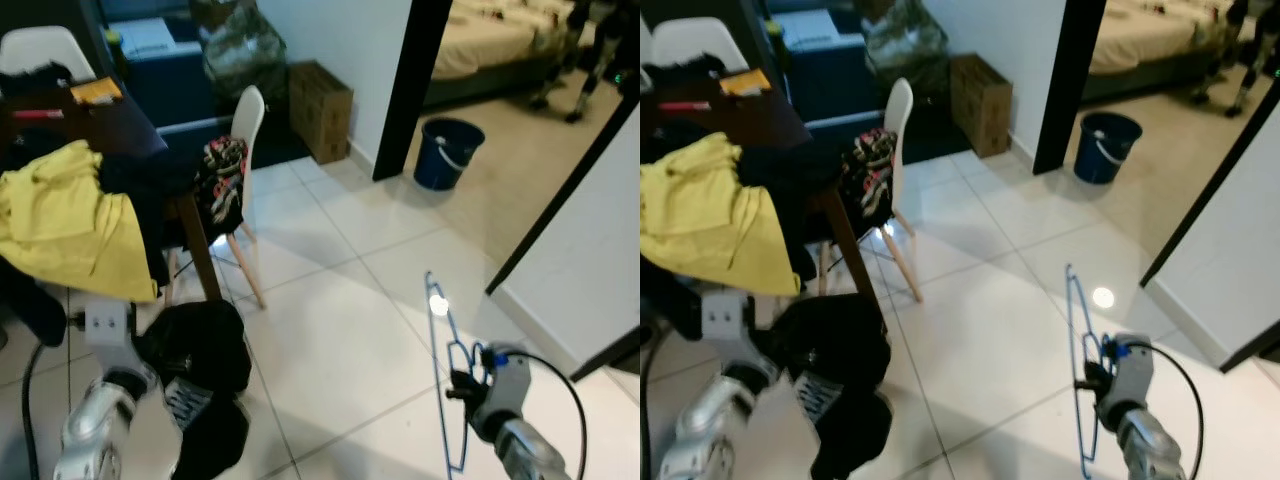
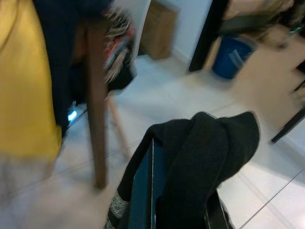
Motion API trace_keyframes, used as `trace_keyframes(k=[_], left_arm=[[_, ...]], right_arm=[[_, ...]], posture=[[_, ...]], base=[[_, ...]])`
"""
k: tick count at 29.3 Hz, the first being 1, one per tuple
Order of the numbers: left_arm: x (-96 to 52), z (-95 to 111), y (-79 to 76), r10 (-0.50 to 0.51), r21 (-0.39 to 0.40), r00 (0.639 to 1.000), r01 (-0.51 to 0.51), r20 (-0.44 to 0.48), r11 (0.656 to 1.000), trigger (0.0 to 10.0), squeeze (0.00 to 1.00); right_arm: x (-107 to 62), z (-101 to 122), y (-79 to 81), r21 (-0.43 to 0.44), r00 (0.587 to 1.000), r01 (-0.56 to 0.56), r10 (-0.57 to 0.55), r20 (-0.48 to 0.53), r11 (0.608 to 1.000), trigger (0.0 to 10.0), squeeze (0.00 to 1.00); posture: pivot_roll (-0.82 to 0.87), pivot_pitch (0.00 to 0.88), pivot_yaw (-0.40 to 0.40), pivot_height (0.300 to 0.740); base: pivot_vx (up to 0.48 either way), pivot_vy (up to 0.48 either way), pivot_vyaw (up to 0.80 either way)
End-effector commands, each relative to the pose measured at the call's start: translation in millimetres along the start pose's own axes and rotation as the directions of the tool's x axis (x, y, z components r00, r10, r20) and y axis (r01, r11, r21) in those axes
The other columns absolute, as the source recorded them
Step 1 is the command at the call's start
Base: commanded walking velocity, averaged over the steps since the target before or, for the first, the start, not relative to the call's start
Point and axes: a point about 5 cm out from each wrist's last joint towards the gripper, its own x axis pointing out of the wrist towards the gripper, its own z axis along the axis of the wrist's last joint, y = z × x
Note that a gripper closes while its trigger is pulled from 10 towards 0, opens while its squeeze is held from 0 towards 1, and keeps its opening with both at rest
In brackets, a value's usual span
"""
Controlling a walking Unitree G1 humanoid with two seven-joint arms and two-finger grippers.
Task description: Hang hanger
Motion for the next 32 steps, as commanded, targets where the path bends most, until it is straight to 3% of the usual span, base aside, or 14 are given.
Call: trace_keyframes(k=[1, 2, 5, 7, 8, 10, 13, 15, 16, 17, 19, 21, 24, 32], left_arm=[[7.4, 21, -13.2, -0.107, -0.019, 0.992, 0.108, 0.065, 0.994, 10.0, 0.0], [7.4, 21, -13.2, -0.107, -0.019, 0.992, 0.108, 0.065, 0.994, 10.0, 0.0], [27.2, 102, -46.4, -0.373, -0.01, 0.877, 0.394, 0.303, 0.919, 10.0, 0.0], [27.2, 102, -46.4, -0.373, -0.01, 0.877, 0.394, 0.303, 0.919, 10.0, 0.0], [32.0, 127, -48.7, -0.408, 0.015, 0.837, 0.433, 0.365, 0.901, 10.0, 0.0], [45.7, 175, -31.3, -0.378, 0.088, 0.799, 0.384, 0.467, 0.919, 10.0, 0.0], [49.9, 196, -17.8, -0.333, 0.108, 0.796, 0.325, 0.505, 0.94, 10.0, 0.0], [53.6, 219, 5.2, -0.247, 0.129, 0.804, 0.212, 0.541, 0.969, 10.0, 0.0], [53.6, 219, 5.2, -0.247, 0.129, 0.804, 0.212, 0.541, 0.969, 10.0, 0.0], [54.9, 228, 21.4, -0.178, 0.134, 0.82, 0.125, 0.545, 0.983, 10.0, 0.0], [54.9, 228, 21.4, -0.178, 0.134, 0.82, 0.125, 0.545, 0.983, 10.0, 0.0], [50.2, 238, 53.4, -0.035, 0.146, 0.848, -0.05, 0.53, 0.988, 10.0, 0.0], [42.8, 241, 69.3, 0.041, 0.151, 0.852, -0.14, 0.522, 0.979, 10.0, 0.0], [34.5, 244, 79.1, 0.1, 0.153, 0.858, -0.202, 0.505, 0.967, 10.0, 0.0]], right_arm=[[-3.5, -4, -6.1, 0.006, 1.0, 0.022, -0.022, -0.022, 1.0, 10.0, 0.0], [-3.5, -4, -6.1, 0.006, 1.0, 0.022, -0.022, -0.022, 1.0, 10.0, 0.0], [-2.8, -4, -6.5, 0.011, 0.999, 0.03, -0.029, -0.026, 0.999, 10.0, 0.0], [-2.8, -4, -6.5, 0.011, 0.999, 0.03, -0.029, -0.026, 0.999, 10.0, 0.0], [-2.3, -4, -6.2, 0.012, 0.999, 0.031, -0.031, -0.026, 0.999, 10.0, 0.0], [-1.4, -3, -4.7, 0.012, 0.999, 0.031, -0.031, -0.026, 0.999, 10.0, 0.0], [-0.9, -3, -3.7, 0.012, 0.999, 0.03, -0.03, -0.025, 0.999, 10.0, 0.0], [-0.2, -3, -2.1, 0.012, 0.999, 0.028, -0.028, -0.023, 1.0, 10.0, 0.0], [-0.2, -3, -2.1, 0.012, 0.999, 0.028, -0.028, -0.023, 1.0, 10.0, 0.0], [0.2, -3, -0.4, -0.001, 1.0, 0.02, -0.02, -0.019, 1.0, 10.0, 0.0], [0.2, -3, -0.4, -0.001, 1.0, 0.02, -0.02, -0.019, 1.0, 10.0, 0.0], [0.7, -2, 2.8, -0.033, 1.0, 0.008, -0.009, -0.009, 0.999, 10.0, 0.0], [0.6, -3, 4.1, -0.041, 1.0, 0.004, -0.004, -0.003, 0.999, 10.0, 0.0], [-0.3, -5, 4.9, -0.044, 1.0, -0.004, 0.004, -0.006, 0.999, 10.0, 0.0]], posture=[[0.04, 0.121, 0.015, 0.74], [0.04, 0.121, 0.015, 0.74], [0.04, 0.116, 0.013, 0.74], [0.04, 0.116, 0.013, 0.74], [0.03, 0.114, 0.016, 0.74], [0.03, 0.112, 0.02, 0.74], [0.03, 0.111, 0.026, 0.74], [0.03, 0.105, 0.029, 0.74], [0.03, 0.105, 0.029, 0.74], [0.03, 0.103, 0.032, 0.74], [0.03, 0.103, 0.032, 0.74], [0.03, 0.1, 0.035, 0.74], [0.03, 0.101, 0.038, 0.74], [0.04, 0.084, 0.033, 0.74]], base=[[0.401, 0.0, 0.0], [0.401, 0.0, 0.0], [0.404, 0.0, 0.0], [0.405, 0.0, 0.0], [0.405, 0.0, 0.0], [0.409, 0.0, 0.0], [0.415, 0.0, 0.0], [0.416, 0.0, 0.0], [0.416, 0.0, 0.0], [0.42, 0.0, 0.0], [0.42, 0.0, 0.0], [0.409, 0.0, 0.78], [0.406, 0.0, 0.79], [0.405, 0.0, 0.79]])
